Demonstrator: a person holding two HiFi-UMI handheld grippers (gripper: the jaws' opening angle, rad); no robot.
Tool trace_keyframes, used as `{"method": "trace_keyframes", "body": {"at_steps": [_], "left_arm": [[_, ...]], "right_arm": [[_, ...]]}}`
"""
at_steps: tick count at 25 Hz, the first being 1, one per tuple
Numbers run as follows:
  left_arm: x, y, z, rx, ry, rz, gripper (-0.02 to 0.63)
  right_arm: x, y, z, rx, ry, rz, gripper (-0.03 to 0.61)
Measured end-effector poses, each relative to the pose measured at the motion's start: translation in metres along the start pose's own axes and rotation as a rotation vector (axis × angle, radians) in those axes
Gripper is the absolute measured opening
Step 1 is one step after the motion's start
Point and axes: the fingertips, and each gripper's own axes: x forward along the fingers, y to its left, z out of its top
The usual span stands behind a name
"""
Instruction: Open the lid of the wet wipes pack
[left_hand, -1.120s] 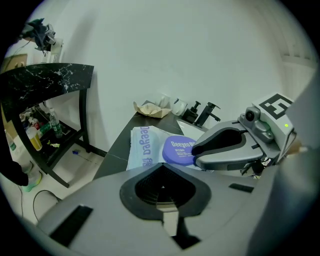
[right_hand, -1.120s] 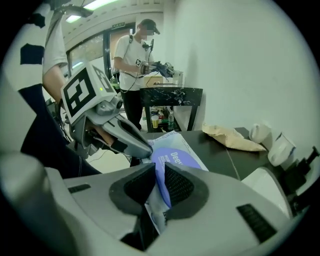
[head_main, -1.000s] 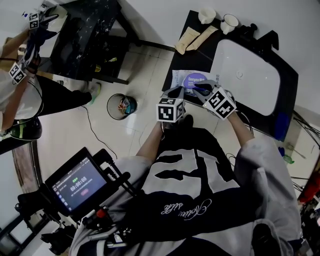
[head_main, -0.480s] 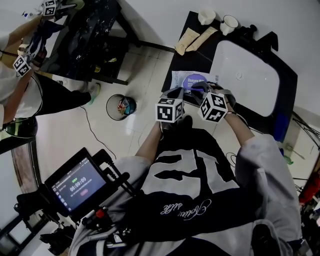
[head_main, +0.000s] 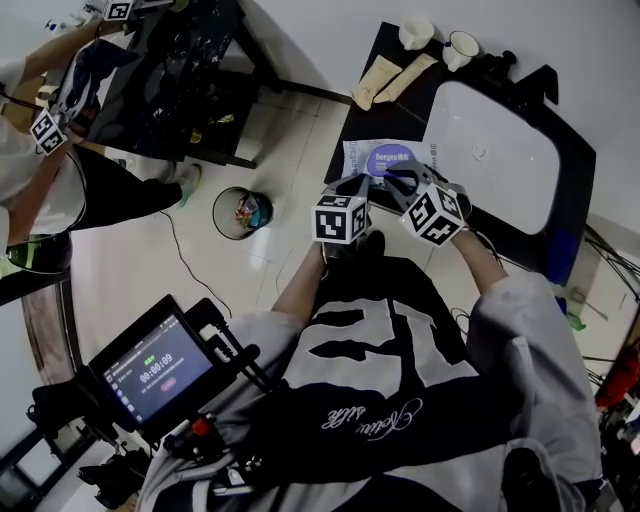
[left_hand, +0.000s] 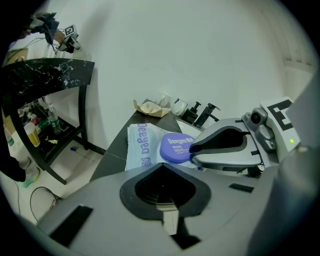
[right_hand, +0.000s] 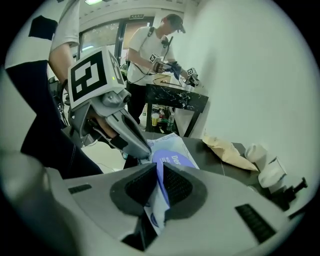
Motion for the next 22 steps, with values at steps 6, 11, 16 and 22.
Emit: {"method": "trace_keyframes", "body": {"at_steps": [6, 11, 16, 22], "left_arm": [[-0.001, -0.002, 0.0, 0.024, 0.002, 0.0, -0.002], [-0.001, -0.001, -0.002, 0.02, 0.004, 0.0, -0.002], [0.001, -0.002, -0.002, 0.02, 0.007, -0.003, -0.002], [0.002, -0.003, -0.003, 0.024, 0.009, -0.008, -0.002]], "right_arm": [[-0.016, -0.015, 0.028, -0.011, -0.094, -0.051, 0.031], [-0.022, -0.046, 0.05, -0.01, -0.138, -0.098, 0.031], [-0.018, -0.076, 0.055, -0.013, -0.13, -0.153, 0.025], [-0.004, -0.109, 0.043, 0.03, -0.087, -0.197, -0.002]]}}
